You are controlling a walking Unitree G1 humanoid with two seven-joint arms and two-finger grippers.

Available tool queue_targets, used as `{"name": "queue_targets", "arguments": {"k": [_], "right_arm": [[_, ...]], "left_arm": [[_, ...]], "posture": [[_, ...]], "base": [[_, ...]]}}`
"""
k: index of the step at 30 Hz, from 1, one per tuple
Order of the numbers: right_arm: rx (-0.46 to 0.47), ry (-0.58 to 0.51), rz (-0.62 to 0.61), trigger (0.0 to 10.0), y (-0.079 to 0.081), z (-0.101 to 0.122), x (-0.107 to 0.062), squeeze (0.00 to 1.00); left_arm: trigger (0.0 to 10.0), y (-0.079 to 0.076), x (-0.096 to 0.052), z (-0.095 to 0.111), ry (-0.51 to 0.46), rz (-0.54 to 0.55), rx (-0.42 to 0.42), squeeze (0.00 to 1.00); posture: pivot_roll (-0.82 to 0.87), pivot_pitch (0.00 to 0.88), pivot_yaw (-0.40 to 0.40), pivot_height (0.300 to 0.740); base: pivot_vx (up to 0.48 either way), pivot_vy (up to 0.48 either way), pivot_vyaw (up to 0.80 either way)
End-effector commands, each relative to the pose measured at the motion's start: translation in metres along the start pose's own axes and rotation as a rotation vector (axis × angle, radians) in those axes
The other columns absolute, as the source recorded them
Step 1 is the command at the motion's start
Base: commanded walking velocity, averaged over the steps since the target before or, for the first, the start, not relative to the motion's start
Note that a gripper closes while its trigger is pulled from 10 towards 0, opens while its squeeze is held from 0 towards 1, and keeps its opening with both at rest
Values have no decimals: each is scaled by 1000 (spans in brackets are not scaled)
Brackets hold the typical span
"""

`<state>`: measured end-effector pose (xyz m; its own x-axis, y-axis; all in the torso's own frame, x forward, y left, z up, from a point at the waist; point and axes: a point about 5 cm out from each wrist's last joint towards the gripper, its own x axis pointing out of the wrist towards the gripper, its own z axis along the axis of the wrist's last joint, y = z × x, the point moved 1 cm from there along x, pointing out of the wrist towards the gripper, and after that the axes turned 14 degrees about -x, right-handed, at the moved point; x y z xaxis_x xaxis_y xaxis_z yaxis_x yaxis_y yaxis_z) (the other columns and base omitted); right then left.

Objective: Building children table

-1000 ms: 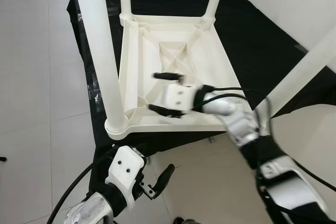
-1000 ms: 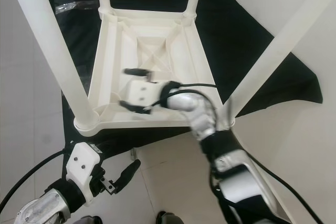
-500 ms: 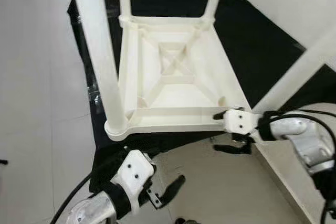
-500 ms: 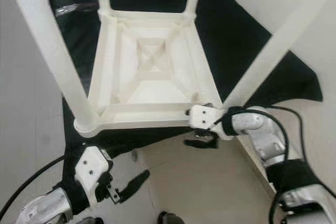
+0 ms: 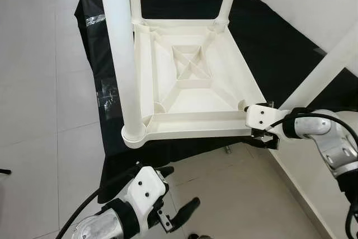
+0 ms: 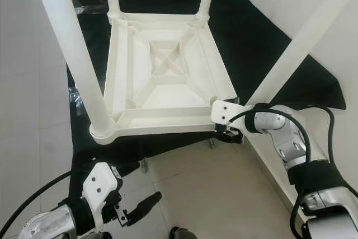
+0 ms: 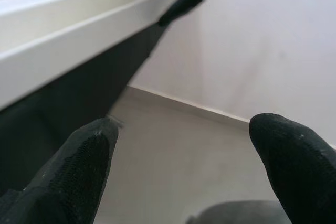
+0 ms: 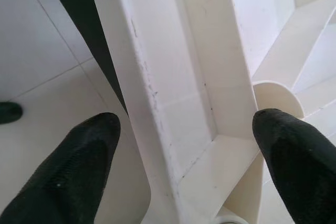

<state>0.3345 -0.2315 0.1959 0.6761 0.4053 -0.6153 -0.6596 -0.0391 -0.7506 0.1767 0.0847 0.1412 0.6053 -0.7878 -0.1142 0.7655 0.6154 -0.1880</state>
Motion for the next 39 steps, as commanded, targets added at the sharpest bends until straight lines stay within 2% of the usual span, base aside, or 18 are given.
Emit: {"name": "queue_targets", "arguments": {"k": [1,2,3,7,10,12,14,15,16,17,18,22,29,31,34,35,37,39], "right_arm": [[-10,27,33,4627,4,-3,1,0],[-15,30,38,4353,5,-3,1,0],[-30,46,24,3098,3,-5,3,0],[-57,75,-34,3176,-7,-6,6,0],[-75,91,-135,3882,-24,-3,10,0],[-81,96,-167,3882,-29,-2,11,0],[-85,106,-218,4431,-38,0,11,0],[-95,116,-270,5216,-47,2,12,0],[-95,116,-270,5216,-47,2,12,0],[-97,120,-326,7020,-57,4,12,0],[-103,116,-380,10000,-66,9,12,0],[-109,90,-447,10000,-78,19,15,0],[-120,40,-507,10000,-85,38,28,0],[-83,5,-516,10000,-85,44,31,0],[136,-264,-463,10000,-73,76,42,0],[136,-264,-463,10000,-73,76,42,0],[214,-348,-442,10000,-67,88,45,0],[265,-358,-461,10000,-62,92,49,0]], "left_arm": [[10000,-7,-3,-2,26,-45,-18,0],[10000,-7,-3,-3,29,-51,-21,0],[10000,-8,-4,-3,28,-49,-19,0],[10000,-7,-4,-3,26,-43,-17,0],[10000,-7,-4,-2,23,-40,-16,0],[10000,-7,-4,-2,22,-39,-16,0],[10000,-7,-4,-2,22,-38,-16,0],[10000,-7,-4,-2,22,-37,-16,0],[10000,-7,-4,-2,22,-37,-16,0],[10000,-7,-5,-2,22,-36,-16,0],[10000,-7,-5,-2,22,-35,-16,0],[10000,-8,-5,-2,21,-34,-16,0],[10000,-9,-5,-1,19,-31,-17,0],[10000,-9,-5,-1,17,-30,-19,0],[10000,-8,-5,-1,8,-19,-22,0],[10000,-8,-5,-1,8,-19,-22,0],[10000,-5,-4,1,-10,7,-25,0],[10000,2,-2,6,-43,65,-24,0]], "posture": [[-23,198,-68,740],[-20,200,-69,740],[-18,202,-68,740],[-17,202,-70,740],[-14,204,-71,740],[-13,205,-71,740],[-13,205,-71,740],[-13,205,-71,740],[-13,205,-71,740],[-13,205,-71,740],[-6,206,-73,740],[-4,208,-75,740],[-2,210,-77,740],[-1,211,-78,740],[-7,214,-78,740],[-7,214,-78,740],[-11,214,-78,740],[-12,214,-77,740]], "base": [[0,0,0],[0,0,0],[0,0,0],[0,0,0],[0,0,0],[0,0,0],[0,0,0],[0,0,0],[0,0,0],[0,0,0],[0,0,0],[0,0,0],[0,0,0],[0,0,0],[0,0,0],[0,0,0],[0,0,0],[0,0,0]]}}
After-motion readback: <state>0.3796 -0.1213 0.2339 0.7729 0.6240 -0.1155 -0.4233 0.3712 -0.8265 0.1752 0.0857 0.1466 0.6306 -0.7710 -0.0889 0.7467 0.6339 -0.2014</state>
